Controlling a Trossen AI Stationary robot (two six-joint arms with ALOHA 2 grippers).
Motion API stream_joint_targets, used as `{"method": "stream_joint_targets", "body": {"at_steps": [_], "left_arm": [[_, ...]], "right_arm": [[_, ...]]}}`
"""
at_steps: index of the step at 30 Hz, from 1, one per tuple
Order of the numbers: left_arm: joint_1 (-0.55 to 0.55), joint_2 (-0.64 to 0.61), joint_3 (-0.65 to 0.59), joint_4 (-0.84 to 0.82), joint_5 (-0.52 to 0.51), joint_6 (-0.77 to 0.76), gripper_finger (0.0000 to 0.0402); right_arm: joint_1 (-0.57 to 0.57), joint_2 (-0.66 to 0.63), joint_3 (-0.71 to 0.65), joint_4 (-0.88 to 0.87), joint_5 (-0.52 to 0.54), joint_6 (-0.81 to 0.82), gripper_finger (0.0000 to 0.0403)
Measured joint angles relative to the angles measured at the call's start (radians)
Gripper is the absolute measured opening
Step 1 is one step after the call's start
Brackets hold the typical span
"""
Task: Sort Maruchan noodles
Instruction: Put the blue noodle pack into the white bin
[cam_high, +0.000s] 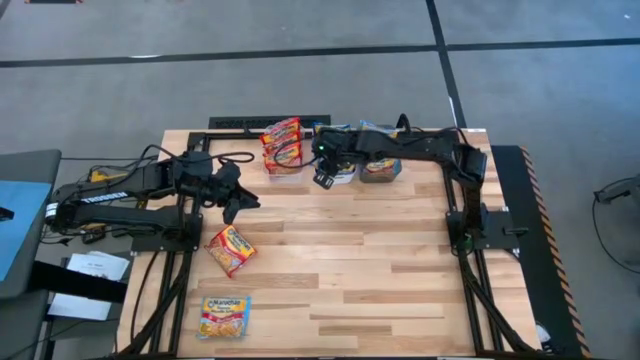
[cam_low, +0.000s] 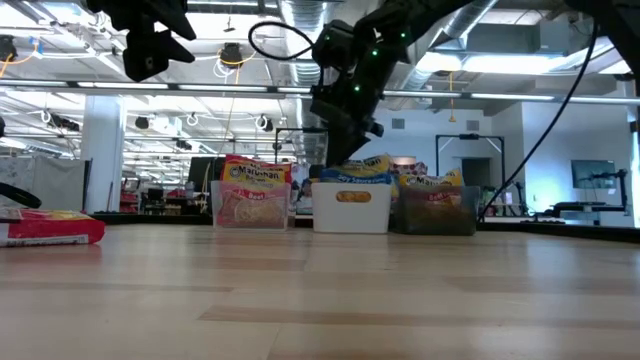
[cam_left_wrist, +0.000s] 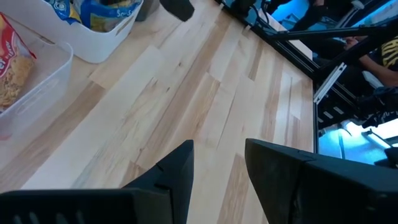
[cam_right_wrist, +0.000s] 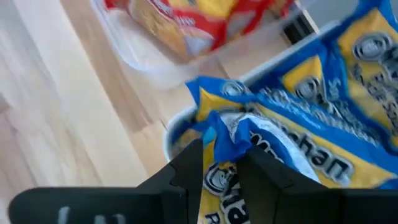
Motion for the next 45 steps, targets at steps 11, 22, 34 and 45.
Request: {"method": "stream_joint_targets", "body": {"at_steps": [11,22,34,45], "left_arm": [[0.000,0.000,0.000,0.001,-0.014,0.042,0.0130],[0.000,0.000,0.000,0.001,-0.171,0.209,0.0130],[0.000,0.000,0.000,0.000,-0.175,0.211,0.0130],[0.000,0.000,0.000,0.000,-0.175,0.210,0.0130]], "right_arm": [[0.003,-0.024,0.005,-0.007,0.001,-0.028,0.0121],[0.014,-0.041,0.202,-0.244,0.005,-0.084,0.0121],[-0.005,-0.015,0.214,-0.220,0.008,-0.080,0.0121],[-0.021,0.085,0.210,-0.251,-0.020,-0.069,0.0120]]}}
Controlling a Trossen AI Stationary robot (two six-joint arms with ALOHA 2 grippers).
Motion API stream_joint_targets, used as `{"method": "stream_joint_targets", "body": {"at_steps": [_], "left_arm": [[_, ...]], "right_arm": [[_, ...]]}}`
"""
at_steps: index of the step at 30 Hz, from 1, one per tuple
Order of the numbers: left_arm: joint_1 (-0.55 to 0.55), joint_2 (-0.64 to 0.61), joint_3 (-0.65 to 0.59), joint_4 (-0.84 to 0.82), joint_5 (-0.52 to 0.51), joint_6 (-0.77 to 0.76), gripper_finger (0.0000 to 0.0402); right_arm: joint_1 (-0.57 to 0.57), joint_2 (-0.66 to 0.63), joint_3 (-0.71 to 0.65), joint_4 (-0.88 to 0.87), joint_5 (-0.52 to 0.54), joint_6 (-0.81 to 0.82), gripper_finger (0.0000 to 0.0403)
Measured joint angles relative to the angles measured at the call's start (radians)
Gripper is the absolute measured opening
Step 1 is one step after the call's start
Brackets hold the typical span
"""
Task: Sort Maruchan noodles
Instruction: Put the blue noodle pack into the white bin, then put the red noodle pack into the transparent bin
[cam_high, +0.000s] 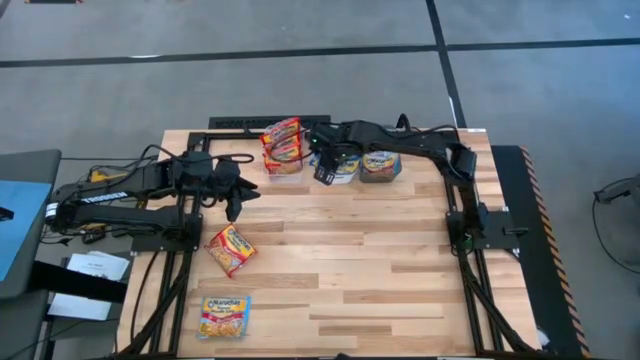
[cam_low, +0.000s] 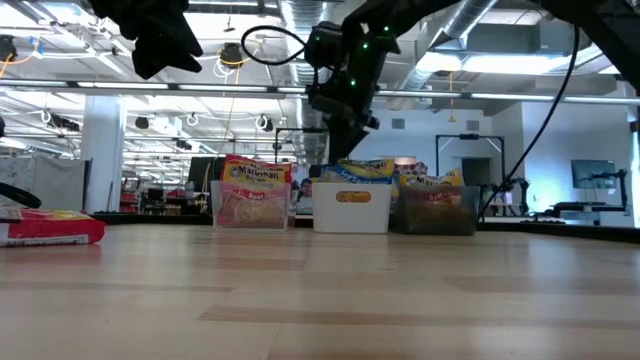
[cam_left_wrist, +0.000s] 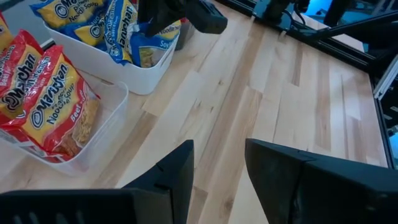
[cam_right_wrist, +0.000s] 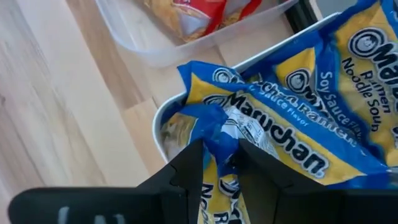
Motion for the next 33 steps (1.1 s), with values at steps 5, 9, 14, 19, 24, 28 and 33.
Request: {"method": "stream_joint_targets", "body": {"at_steps": [5,9,14,19,24,28,33], "left_arm": [[0.000,0.000,0.000,-0.006,0.000,0.015,0.0130],[0.000,0.000,0.000,-0.008,-0.009,0.028,0.0130],[0.000,0.000,0.000,-0.008,-0.012,0.027,0.0130],[0.000,-0.007,0.000,-0.012,-0.003,0.036,0.0130],[0.000,-0.028,0.025,-0.068,0.010,0.053,0.0130],[0.000,-0.029,0.120,-0.190,-0.035,0.090,0.0130],[0.000,-0.028,0.178,-0.230,-0.058,0.175,0.0130]], "right_arm": [[0.013,-0.019,0.000,-0.019,0.000,0.002,0.0120],[0.027,-0.065,0.003,-0.025,0.000,0.005,0.0120],[0.045,-0.111,0.002,-0.054,0.000,0.006,0.0120],[0.075,-0.139,0.002,-0.075,0.000,0.024,0.0120],[0.114,-0.138,0.002,-0.152,0.000,0.029,0.0120],[0.148,-0.134,0.002,-0.208,0.000,0.069,0.0120],[0.187,-0.134,0.002,-0.237,0.000,0.103,0.0121]]}}
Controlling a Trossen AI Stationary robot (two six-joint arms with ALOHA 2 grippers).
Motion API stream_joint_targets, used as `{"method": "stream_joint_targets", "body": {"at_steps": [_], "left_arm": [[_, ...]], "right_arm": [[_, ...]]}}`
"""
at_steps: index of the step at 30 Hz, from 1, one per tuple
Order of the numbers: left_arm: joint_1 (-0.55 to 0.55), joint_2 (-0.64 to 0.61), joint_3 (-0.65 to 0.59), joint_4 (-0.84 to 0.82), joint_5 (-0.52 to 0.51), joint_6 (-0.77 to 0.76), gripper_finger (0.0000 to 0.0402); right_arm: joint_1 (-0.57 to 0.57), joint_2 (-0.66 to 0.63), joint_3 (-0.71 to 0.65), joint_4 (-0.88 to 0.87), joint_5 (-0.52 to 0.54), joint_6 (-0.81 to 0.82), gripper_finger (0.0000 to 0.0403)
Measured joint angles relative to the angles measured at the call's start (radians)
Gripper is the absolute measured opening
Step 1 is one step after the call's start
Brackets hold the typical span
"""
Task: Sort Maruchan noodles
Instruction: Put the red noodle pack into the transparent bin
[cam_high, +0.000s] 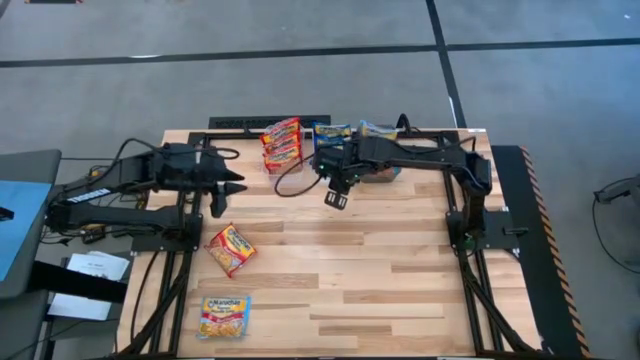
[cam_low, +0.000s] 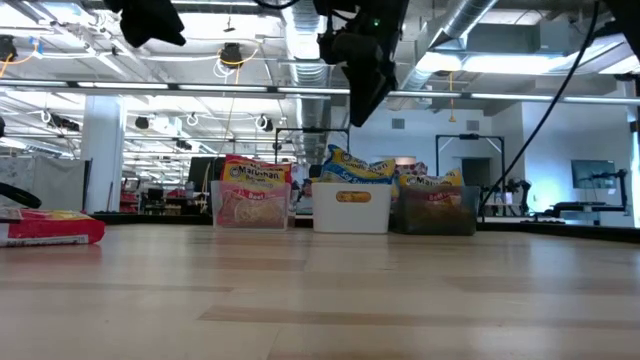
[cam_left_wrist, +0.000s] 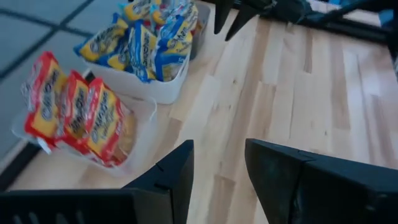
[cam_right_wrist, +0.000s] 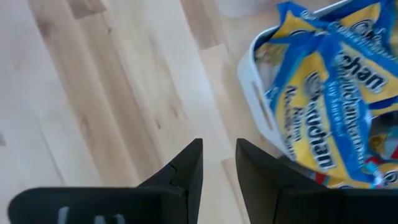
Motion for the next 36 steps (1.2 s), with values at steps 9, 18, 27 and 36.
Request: {"method": "stream_joint_targets", "body": {"at_steps": [9,18,27,36], "left_arm": [[0.000,0.017,0.002,-0.029,-0.162,0.194,0.0135],[0.000,0.022,0.002,0.019,-0.366,0.305,0.0183],[0.047,0.027,0.020,0.008,-0.405,0.452,0.0196],[0.080,0.150,0.244,-0.315,-0.055,0.281,0.0196]], "right_arm": [[0.058,0.000,0.000,-0.069,0.001,0.021,0.0121],[0.075,0.000,0.000,-0.091,0.002,0.019,0.0121],[0.060,0.000,0.000,-0.118,0.005,0.026,0.0121],[0.087,0.000,0.000,-0.117,0.002,0.079,0.0121]]}}
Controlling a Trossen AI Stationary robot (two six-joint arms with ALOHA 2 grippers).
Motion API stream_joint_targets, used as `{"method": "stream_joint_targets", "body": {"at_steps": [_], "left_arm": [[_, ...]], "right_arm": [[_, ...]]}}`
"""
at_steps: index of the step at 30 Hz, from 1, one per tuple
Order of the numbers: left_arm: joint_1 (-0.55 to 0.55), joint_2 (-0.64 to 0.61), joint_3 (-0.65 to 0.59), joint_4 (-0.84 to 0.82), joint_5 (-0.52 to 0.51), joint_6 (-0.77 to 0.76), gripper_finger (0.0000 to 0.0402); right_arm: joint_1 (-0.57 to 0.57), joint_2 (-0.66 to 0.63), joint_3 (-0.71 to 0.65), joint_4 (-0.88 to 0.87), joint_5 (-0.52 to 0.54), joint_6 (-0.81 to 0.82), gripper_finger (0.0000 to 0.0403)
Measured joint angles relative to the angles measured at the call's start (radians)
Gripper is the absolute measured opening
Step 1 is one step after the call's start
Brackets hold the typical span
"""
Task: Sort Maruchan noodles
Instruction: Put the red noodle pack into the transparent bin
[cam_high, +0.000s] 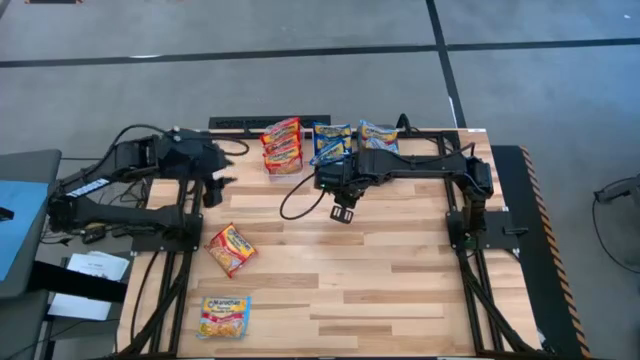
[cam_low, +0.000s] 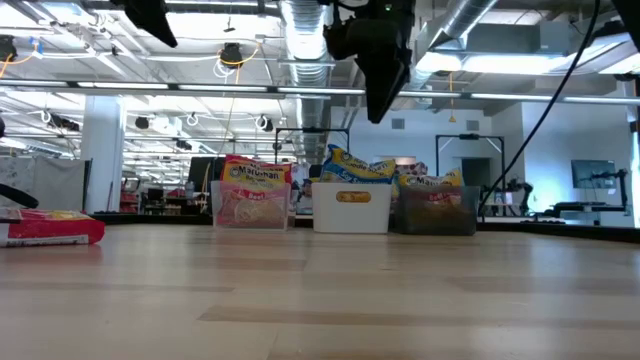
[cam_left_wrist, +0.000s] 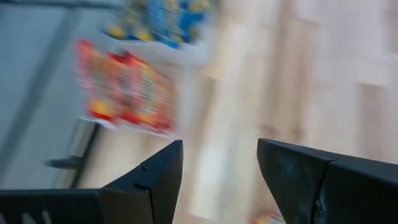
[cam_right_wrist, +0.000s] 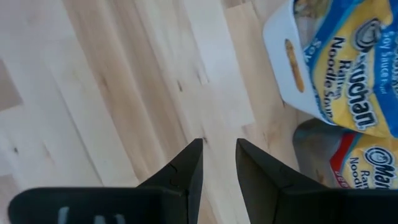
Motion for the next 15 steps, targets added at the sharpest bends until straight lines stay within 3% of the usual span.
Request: {"method": "stream_joint_targets", "body": {"at_steps": [5,12,15], "left_arm": [[0.000,0.050,0.028,-0.103,0.165,-0.063,0.0196],[-0.003,0.084,0.027,-0.234,0.299,-0.100,0.0196],[-0.016,0.068,-0.009,-0.205,0.342,-0.108,0.0196]], "right_arm": [[0.035,0.000,0.000,0.002,-0.001,0.001,0.0121],[0.094,0.000,0.000,0.002,-0.001,0.001,0.0121],[0.119,0.000,0.000,0.002,-0.001,0.001,0.0121]]}}
